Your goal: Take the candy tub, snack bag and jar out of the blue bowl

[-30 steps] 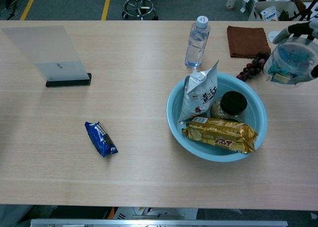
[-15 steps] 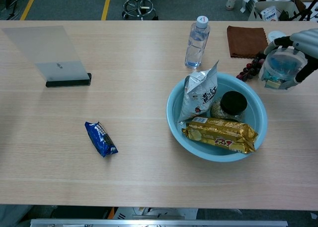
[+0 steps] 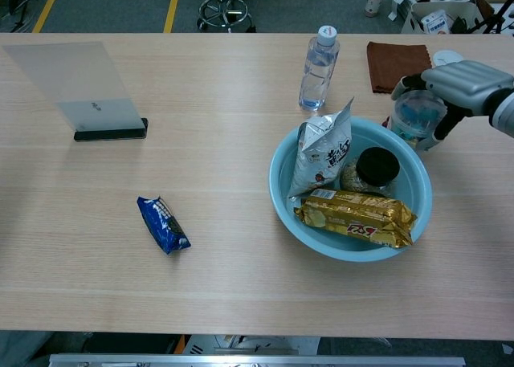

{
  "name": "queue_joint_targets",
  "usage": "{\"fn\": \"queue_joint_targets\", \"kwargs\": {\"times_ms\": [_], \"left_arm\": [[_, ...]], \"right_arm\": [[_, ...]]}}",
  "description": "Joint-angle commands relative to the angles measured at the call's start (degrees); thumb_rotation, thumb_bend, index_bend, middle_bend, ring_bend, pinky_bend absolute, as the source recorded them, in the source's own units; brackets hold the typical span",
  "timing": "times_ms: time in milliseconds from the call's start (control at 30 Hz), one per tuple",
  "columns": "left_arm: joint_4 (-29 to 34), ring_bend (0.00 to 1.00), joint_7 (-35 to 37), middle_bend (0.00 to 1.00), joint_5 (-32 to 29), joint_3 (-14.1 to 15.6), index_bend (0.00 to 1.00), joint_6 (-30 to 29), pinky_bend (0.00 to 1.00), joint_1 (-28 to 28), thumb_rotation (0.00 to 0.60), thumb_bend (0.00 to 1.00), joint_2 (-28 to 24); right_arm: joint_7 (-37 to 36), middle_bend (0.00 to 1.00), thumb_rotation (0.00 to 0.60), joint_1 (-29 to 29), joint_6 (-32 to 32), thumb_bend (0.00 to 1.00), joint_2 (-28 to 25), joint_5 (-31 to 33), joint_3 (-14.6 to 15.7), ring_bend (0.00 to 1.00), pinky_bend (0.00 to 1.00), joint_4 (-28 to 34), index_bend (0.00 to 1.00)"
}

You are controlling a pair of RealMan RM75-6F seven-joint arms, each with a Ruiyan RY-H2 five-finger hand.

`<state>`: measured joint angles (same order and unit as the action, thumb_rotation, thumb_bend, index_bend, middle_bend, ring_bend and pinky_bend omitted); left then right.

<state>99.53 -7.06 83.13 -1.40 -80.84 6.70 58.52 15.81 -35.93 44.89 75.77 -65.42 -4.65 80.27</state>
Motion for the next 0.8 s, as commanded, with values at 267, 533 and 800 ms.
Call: {"fn": "queue_joint_targets", "kwargs": {"times_ms": [267, 533, 800], "left_arm": [[-0.12, 0.18, 0.31, 0.23, 0.34, 0.04, 0.23, -0.23, 0.25, -0.07, 0.6, 0.29, -0.05], [-0.14, 0.18, 0.51, 0.23, 0.9, 0.11, 0.23, -0.47, 0.25, -0.06, 0.6, 0.29, 0.09], [-0.18, 0.18, 0.59, 0.23, 0.79, 0.12, 0.23, -0.69, 0.25, -0.26, 0.6, 0.29, -0.13]], "right_arm": [[1.58, 0.1, 0.6, -1.07, -1.97, 0.16, -2.81, 2.8, 0.9, 0.09, 0.33, 4.07, 0.0], [1.72, 0.06, 0.6, -1.13, -1.56, 0.16, -4.14, 2.52, 1.66, 0.06, 0.29, 5.28, 0.0], [1.58, 0.04, 0.6, -1.39, -2.12, 0.16, -2.98, 2.74, 2.47, 0.03, 0.26, 3.96, 0.0]]}}
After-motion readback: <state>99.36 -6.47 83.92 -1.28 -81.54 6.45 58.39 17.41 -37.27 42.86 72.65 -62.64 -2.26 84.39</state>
